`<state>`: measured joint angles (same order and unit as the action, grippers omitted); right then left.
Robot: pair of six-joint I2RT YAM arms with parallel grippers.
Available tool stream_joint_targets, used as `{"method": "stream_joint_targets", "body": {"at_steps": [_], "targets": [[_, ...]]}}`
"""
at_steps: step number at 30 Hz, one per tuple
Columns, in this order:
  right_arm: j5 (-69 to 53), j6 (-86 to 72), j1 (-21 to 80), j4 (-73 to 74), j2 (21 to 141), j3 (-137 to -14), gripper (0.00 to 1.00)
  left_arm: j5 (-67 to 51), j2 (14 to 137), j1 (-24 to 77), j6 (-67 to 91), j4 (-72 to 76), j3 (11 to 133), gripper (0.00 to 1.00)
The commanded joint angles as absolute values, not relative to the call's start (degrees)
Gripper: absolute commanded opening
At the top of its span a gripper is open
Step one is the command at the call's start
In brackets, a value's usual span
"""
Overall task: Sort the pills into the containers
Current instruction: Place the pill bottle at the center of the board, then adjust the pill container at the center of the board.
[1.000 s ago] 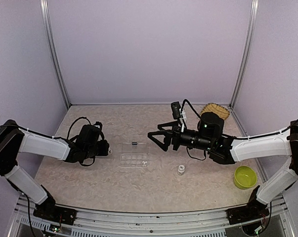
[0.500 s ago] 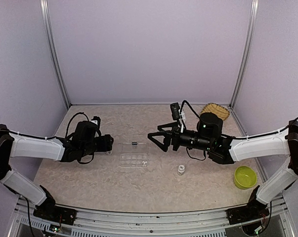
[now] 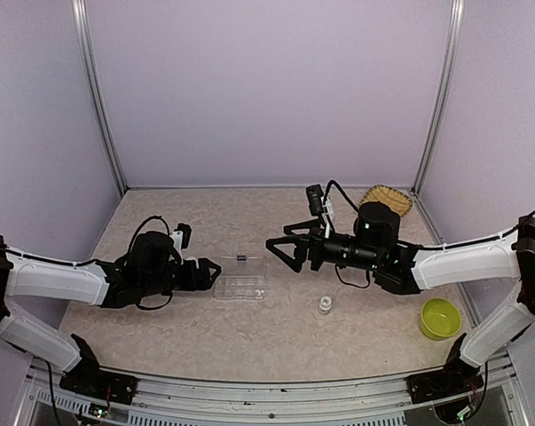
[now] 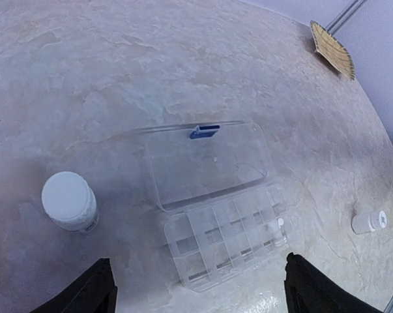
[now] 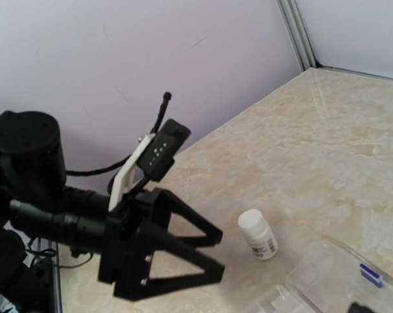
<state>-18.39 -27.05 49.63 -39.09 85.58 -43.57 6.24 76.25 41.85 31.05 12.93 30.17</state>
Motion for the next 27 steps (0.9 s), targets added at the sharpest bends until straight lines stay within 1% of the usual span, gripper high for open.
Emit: {"method": "stream_joint_targets", "body": {"at_steps": [1,9,27], "targets": [[-17.99,-26.9,48.7,-38.47,84.89,-42.8,1.0,2.92,78.07,43.17,32.9,17.08,29.89,0.89],[-16.78,-26.76,48.3,-37.83,82.86,-41.09,1.0,0.08,86.35,44.83,34.27,22.0,30.64,0.96],[-14.04,-26.72,46.37,-35.93,78.02,-37.34,1.0,-5.24,97.91,50.35,34.99,26.66,37.84,0.96]]}}
